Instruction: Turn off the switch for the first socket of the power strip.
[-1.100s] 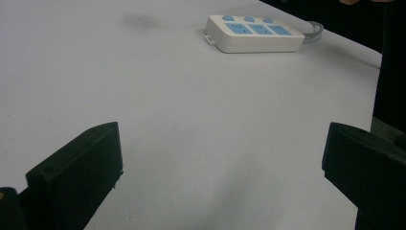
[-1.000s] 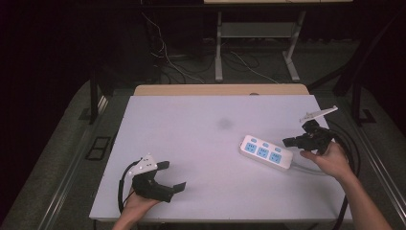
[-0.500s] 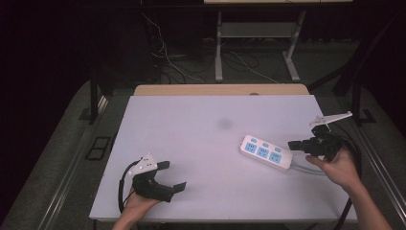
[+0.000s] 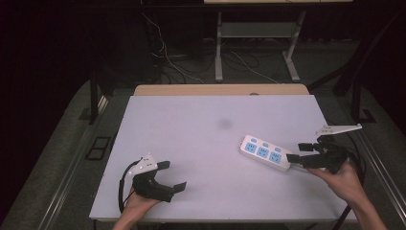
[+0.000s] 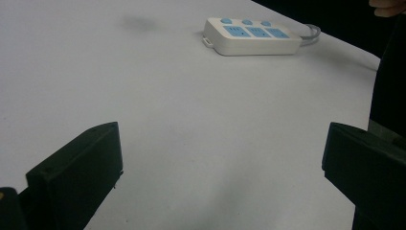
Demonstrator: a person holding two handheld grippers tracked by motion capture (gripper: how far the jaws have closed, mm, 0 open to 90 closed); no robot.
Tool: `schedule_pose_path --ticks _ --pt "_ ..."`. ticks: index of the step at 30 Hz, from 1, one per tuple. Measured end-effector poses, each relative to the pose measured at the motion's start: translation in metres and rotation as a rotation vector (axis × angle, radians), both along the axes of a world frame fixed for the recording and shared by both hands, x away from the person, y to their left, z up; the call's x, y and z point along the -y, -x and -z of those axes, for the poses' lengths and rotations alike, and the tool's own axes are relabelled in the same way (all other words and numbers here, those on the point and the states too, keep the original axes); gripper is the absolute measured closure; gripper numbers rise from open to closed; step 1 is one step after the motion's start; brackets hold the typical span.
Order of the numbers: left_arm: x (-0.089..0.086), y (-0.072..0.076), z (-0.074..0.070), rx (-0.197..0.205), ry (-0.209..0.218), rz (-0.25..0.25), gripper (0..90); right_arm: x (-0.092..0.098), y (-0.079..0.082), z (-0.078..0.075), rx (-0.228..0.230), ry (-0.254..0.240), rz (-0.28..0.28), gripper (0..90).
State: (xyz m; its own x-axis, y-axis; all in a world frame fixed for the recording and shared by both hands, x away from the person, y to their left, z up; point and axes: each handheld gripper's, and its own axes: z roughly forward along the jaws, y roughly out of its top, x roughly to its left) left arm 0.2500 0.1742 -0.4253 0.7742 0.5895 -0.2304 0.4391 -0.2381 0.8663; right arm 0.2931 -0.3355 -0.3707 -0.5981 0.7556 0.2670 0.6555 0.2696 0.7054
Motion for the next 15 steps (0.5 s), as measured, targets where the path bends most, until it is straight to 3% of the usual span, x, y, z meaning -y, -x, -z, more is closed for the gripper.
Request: schedule_pose_path --ticks 4,15 --pt "0.0 0.0 0.0 0.001 0.0 0.002 0.0 -0.002 0.01 0.004 0.018 -0.04 0.008 0.5" --pt "0.0 0.0 0.0 0.001 0.0 0.002 0.0 -0.011 0.029 0.018 0.037 -0.1 -0.013 0.5"
